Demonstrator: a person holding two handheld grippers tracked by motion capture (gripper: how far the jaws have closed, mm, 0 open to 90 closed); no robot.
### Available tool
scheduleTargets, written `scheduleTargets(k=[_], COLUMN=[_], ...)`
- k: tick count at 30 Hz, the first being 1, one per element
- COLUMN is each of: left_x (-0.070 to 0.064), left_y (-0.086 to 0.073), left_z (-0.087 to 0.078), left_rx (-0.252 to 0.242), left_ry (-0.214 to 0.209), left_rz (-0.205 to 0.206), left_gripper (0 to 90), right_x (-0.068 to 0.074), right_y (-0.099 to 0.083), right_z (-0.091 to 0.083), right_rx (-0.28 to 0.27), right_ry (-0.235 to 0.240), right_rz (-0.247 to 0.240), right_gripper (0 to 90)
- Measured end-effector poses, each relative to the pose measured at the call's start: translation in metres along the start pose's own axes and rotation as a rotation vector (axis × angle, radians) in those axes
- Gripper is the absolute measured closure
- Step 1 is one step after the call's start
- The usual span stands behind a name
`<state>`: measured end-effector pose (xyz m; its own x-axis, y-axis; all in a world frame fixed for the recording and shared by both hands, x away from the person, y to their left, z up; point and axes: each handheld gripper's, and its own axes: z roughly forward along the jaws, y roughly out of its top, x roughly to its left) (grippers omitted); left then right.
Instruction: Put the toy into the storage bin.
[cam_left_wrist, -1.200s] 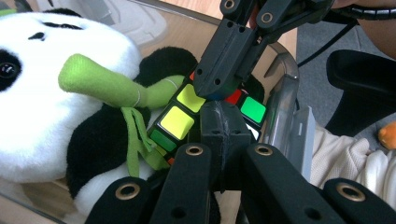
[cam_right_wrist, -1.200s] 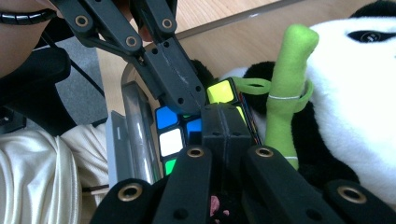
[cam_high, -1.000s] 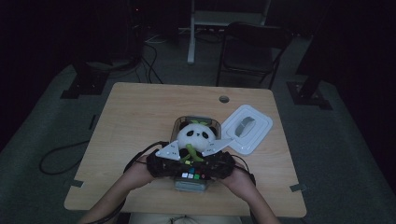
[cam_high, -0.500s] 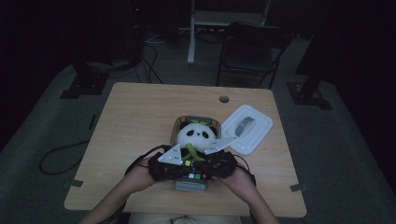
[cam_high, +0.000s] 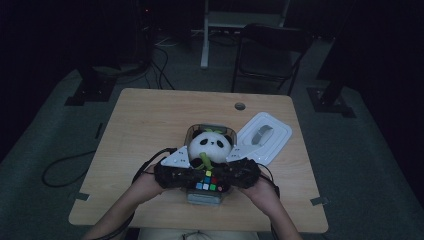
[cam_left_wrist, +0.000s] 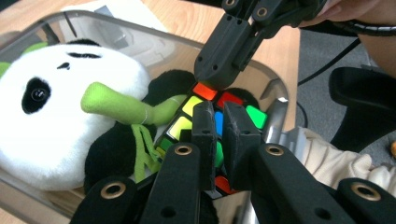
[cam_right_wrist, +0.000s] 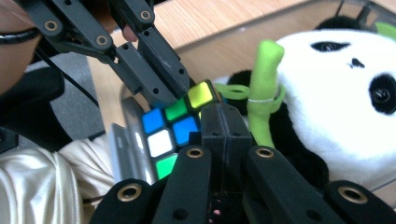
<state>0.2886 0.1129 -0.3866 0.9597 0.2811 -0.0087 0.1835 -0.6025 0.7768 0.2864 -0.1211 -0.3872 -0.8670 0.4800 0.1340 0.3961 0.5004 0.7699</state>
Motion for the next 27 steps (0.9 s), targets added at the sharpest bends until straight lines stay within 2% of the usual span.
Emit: scheduleTargets(k=[3,5,7,9,11,16,19,22,24,25,27], left_x=[0.0,0.001,0.004,0.005,0.004,0.007,0.006,0.01,0.009,0.008,0.008], left_y=[-0.001,-0.001,-0.002,-0.002,-0.001,0.001,0.004,0.003,0.003,0.003,0.003], left_z=[0.003,0.005,0.007,0.009,0.011,0.018,0.022,0.025,0.026,0.026,0.028], left_rx=[0.003,0.015,0.018,0.02,0.04,0.075,0.111,0.12,0.128,0.14,0.138], left_ry=[-0.005,0.008,0.0,0.003,0.019,0.013,0.024,0.012,0.022,0.027,0.03], left_rz=[0.005,0.016,0.016,0.017,0.044,0.057,0.097,0.084,0.094,0.112,0.105], left_gripper=[84.8,88.9,90.0,90.0,90.0,90.0,90.0,90.0,90.0,90.0,90.0], right_x=[-0.003,-0.003,-0.002,-0.002,-0.001,-0.001,-0.003,-0.003,-0.002,-0.002,-0.001], right_y=[-0.002,-0.002,-0.001,0.0,0.002,0.004,0.004,0.003,0.003,0.003,0.003], right_z=[0.003,0.004,0.008,0.011,0.014,0.02,0.023,0.026,0.028,0.028,0.029], right_rx=[0.005,0.011,0.017,0.026,0.039,0.074,0.089,0.099,0.106,0.11,0.117], right_ry=[0.011,0.01,0.009,-0.004,-0.011,-0.04,-0.046,-0.067,-0.08,-0.082,-0.085], right_rz=[0.011,0.005,0.001,-0.011,-0.018,-0.036,-0.035,-0.042,-0.049,-0.052,-0.056], right_gripper=[90.0,90.0,90.0,90.0,90.0,90.0,90.0,90.0,90.0,90.0,90.0])
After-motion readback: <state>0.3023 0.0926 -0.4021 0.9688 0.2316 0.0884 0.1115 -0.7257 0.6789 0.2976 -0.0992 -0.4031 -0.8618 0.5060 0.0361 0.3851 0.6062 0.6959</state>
